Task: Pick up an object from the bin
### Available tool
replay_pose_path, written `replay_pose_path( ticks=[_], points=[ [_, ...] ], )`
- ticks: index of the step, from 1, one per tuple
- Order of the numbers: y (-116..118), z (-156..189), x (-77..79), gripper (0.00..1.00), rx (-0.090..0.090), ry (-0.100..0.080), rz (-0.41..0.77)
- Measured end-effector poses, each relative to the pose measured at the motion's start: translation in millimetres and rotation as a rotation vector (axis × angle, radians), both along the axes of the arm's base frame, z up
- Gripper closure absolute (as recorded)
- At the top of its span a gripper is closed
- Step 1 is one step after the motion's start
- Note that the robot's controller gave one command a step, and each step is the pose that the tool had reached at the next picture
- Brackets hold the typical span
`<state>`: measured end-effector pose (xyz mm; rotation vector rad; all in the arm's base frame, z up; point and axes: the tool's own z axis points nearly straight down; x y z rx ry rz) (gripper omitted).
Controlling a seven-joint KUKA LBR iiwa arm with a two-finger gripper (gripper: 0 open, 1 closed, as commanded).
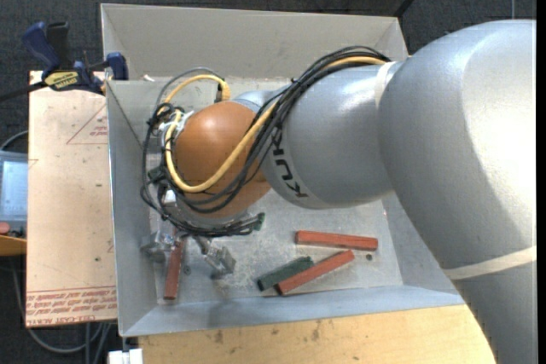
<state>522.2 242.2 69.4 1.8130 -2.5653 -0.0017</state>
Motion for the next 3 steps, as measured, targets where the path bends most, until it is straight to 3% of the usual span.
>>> replay_pose_path(
  ticks=[1, 2, 3],
  points=[
    [0.5, 0.0, 0.1, 1.0, 0.001, -0.001, 0.0],
    [2.0, 113.0, 2.1, 1.0, 0.005, -0.01, -0.003],
    [3.2, 124.9, 2.7, 1.0, 0.003, -0.004, -0.006]
  ],
)
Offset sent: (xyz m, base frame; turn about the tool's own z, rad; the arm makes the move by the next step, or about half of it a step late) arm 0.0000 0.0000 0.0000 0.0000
